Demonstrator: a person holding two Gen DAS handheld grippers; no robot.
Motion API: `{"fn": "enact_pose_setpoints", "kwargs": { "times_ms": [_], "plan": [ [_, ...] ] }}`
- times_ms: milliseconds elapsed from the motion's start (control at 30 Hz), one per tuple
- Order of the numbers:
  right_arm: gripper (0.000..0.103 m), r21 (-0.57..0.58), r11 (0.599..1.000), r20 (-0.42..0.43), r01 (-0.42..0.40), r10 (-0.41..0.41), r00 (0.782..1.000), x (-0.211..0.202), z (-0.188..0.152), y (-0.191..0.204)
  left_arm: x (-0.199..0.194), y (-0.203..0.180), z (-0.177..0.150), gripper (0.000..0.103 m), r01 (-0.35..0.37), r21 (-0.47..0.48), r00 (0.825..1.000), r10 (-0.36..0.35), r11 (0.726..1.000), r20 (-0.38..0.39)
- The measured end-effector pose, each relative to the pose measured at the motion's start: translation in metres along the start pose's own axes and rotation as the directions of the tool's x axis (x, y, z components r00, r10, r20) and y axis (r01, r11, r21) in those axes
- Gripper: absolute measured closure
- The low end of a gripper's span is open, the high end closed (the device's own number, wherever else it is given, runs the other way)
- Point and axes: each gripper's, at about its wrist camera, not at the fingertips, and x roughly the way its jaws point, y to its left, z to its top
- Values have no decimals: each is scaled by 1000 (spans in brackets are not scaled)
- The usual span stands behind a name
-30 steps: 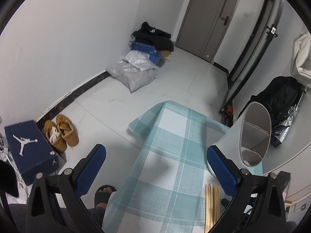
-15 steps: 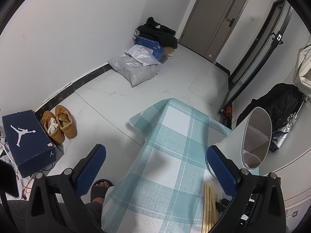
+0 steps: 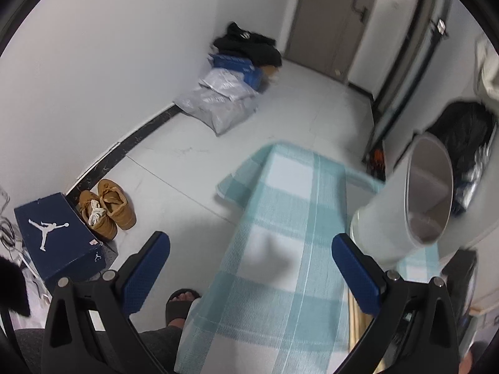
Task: Organize utensils
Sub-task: 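Lower the right gripper to the chopsticks and pinch one chopstick, then lift the chopstick with the right gripper while the left gripper approaches the chopstick pile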
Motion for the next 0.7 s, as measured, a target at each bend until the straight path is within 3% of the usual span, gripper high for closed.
{"fn": "enact_pose_setpoints", "kwargs": {
  "times_ms": [133,300,533,700],
  "plan": [
    [99,90,996,68,-30,24,997,-10,0,-18,15,-18,-15,1,21,88,996,-13,996,-89],
    [99,170,985,202,-33,-2,979,-35,1,-42,32,-44,-38,1,95,189,971,-49,977,-236],
    [99,285,956,354,-62,-45,934,-78,-5,-85,44,-64,-59,2,118,252,942,-28,961,-334],
    [99,307,947,450,-96,-56,891,-104,-15,-98,58,-76,-63,2,79,293,931,34,953,-362]
  ]
}}
